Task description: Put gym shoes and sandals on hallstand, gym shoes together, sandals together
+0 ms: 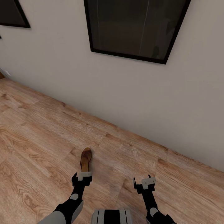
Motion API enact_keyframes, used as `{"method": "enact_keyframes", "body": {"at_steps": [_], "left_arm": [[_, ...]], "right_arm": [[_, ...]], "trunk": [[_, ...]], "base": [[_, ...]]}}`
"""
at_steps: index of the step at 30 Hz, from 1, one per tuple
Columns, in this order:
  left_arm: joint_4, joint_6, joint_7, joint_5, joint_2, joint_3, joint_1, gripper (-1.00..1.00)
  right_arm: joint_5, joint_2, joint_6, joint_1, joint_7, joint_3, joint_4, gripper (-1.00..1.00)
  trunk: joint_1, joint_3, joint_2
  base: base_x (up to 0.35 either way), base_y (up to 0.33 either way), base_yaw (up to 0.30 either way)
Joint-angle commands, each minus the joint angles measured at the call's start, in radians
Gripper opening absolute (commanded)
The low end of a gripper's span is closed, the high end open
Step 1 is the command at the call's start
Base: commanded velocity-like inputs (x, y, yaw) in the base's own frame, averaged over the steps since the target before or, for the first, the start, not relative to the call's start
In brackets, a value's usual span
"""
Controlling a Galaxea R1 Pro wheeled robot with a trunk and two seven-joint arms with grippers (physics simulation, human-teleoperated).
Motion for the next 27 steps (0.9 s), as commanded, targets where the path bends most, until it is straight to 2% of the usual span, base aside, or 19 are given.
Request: {"method": "enact_keyframes", "body": {"at_steps": [1,4,8,27], "left_arm": [[0.000,0.000,0.000,0.000,0.000,0.000,0.000,1.00],[0.000,0.000,0.000,0.000,0.000,0.000,0.000,1.00],[0.000,0.000,0.000,0.000,0.000,0.000,0.000,1.00],[-0.003,-0.030,0.000,0.000,0.000,-0.001,0.000,1.00]], "right_arm": [[0.000,0.000,0.000,0.000,0.000,0.000,0.000,1.00],[0.000,0.000,0.000,0.000,0.000,0.000,0.000,1.00],[0.000,0.000,0.000,0.000,0.000,0.000,0.000,1.00],[0.000,0.000,0.000,0.000,0.000,0.000,0.001,1.00]], "trunk": [[0.000,0.000,0.000],[0.000,0.000,0.000],[0.002,-0.015,-0.001],[0.002,-0.015,-0.001]], "base": [[0.000,0.000,0.000],[0.000,0.000,0.000],[0.000,0.000,0.000],[0.013,0.005,0.000]]}}
